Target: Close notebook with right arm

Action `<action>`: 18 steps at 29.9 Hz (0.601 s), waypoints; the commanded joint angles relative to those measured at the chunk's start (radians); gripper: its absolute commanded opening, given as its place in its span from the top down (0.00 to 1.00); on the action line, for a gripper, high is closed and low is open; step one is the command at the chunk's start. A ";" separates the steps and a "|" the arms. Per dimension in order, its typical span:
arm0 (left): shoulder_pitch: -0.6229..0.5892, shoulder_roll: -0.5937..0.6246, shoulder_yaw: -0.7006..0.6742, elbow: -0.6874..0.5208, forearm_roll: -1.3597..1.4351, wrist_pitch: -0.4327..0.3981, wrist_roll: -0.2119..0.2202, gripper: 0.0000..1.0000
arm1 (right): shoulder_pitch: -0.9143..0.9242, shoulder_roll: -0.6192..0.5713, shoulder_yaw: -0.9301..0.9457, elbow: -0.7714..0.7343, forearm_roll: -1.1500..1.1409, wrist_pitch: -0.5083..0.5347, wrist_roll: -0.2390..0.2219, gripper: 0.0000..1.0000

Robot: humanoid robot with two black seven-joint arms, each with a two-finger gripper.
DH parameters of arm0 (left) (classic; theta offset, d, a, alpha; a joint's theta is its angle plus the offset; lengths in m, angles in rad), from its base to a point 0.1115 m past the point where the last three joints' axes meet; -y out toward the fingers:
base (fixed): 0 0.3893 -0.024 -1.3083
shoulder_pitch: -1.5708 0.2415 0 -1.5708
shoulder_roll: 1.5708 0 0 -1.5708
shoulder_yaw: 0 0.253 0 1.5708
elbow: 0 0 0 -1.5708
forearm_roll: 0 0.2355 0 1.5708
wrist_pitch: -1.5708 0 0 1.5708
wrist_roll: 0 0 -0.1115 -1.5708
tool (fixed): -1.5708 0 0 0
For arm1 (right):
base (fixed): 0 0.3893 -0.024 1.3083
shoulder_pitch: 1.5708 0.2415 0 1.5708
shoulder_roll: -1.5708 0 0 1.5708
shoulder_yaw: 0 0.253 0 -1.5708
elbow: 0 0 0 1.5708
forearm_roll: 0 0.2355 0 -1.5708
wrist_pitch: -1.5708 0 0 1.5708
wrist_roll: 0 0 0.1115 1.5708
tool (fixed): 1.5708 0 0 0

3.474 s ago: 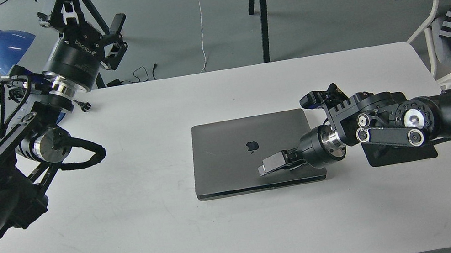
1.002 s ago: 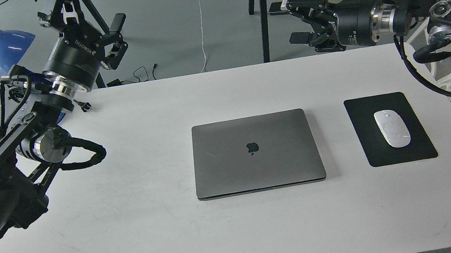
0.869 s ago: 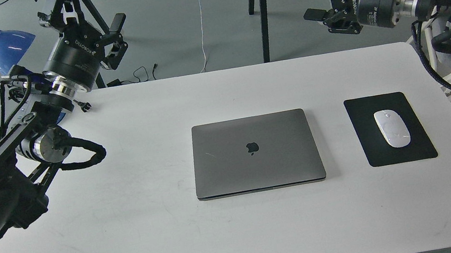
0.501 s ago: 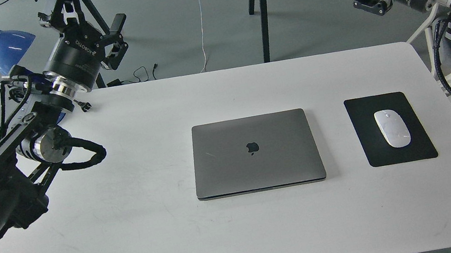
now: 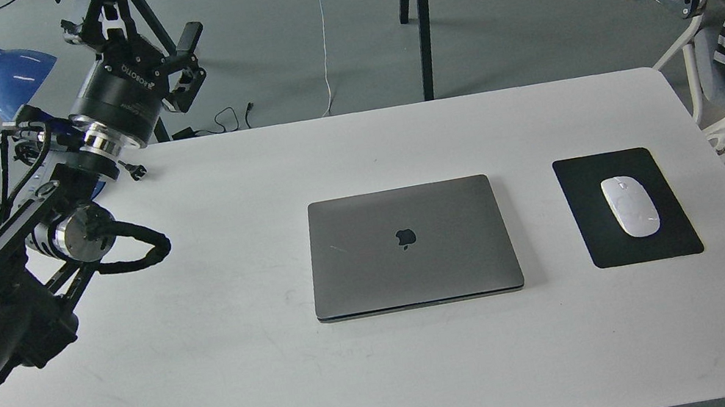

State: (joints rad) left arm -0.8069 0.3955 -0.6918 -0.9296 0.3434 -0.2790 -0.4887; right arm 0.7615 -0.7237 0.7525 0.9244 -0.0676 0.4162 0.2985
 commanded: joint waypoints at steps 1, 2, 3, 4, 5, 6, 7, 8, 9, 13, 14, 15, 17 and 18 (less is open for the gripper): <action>-0.001 -0.001 -0.002 0.000 -0.003 0.001 0.000 0.00 | -0.030 0.009 -0.001 0.005 0.000 0.003 0.008 0.00; -0.001 0.000 -0.002 0.000 -0.003 0.001 0.000 0.00 | -0.036 0.009 -0.001 0.005 0.000 0.003 0.008 0.00; -0.001 0.000 -0.002 0.000 -0.004 0.001 0.000 0.00 | -0.042 0.010 -0.002 0.004 0.000 0.004 0.008 0.00; -0.001 0.000 -0.002 0.000 -0.004 0.001 0.000 0.00 | -0.050 0.010 -0.002 0.004 0.000 0.007 0.008 0.00; -0.001 0.000 -0.002 0.000 -0.004 0.001 0.000 0.00 | -0.059 0.015 -0.004 0.001 0.000 0.007 0.008 0.00; -0.001 -0.001 -0.002 0.000 -0.004 0.001 0.000 0.00 | -0.065 0.021 -0.004 -0.002 -0.001 0.009 0.008 0.00; -0.001 -0.001 -0.002 0.000 -0.004 0.001 0.000 0.00 | -0.067 0.032 -0.004 -0.004 -0.001 0.009 0.008 0.00; -0.001 -0.001 -0.002 0.000 -0.004 0.001 0.000 0.00 | -0.068 0.041 -0.004 -0.006 -0.001 0.009 0.008 0.00; -0.001 -0.001 -0.002 0.000 -0.004 0.001 0.000 0.00 | -0.070 0.055 -0.004 -0.006 -0.003 0.010 0.008 0.00; -0.001 0.000 -0.002 0.000 -0.004 0.001 0.000 0.00 | -0.064 0.081 -0.012 -0.007 -0.020 0.010 0.008 0.00; -0.001 -0.001 -0.002 0.000 -0.004 0.000 0.000 0.00 | -0.059 0.081 -0.018 -0.007 -0.026 0.010 0.008 0.00; -0.001 -0.001 -0.002 0.000 -0.004 0.000 0.000 0.00 | -0.056 0.081 -0.022 -0.007 -0.041 0.010 0.008 0.00; -0.001 0.000 -0.002 0.000 -0.004 0.000 0.000 0.00 | -0.050 0.083 -0.024 -0.007 -0.099 0.010 0.008 0.00; -0.001 0.000 -0.002 0.000 -0.004 0.000 0.000 0.00 | -0.042 0.083 -0.024 -0.009 -0.125 0.010 0.007 0.00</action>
State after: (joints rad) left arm -0.8086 0.3949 -0.6934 -0.9296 0.3389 -0.2785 -0.4887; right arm 0.7054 -0.6430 0.7313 0.9172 -0.1258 0.4264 0.3069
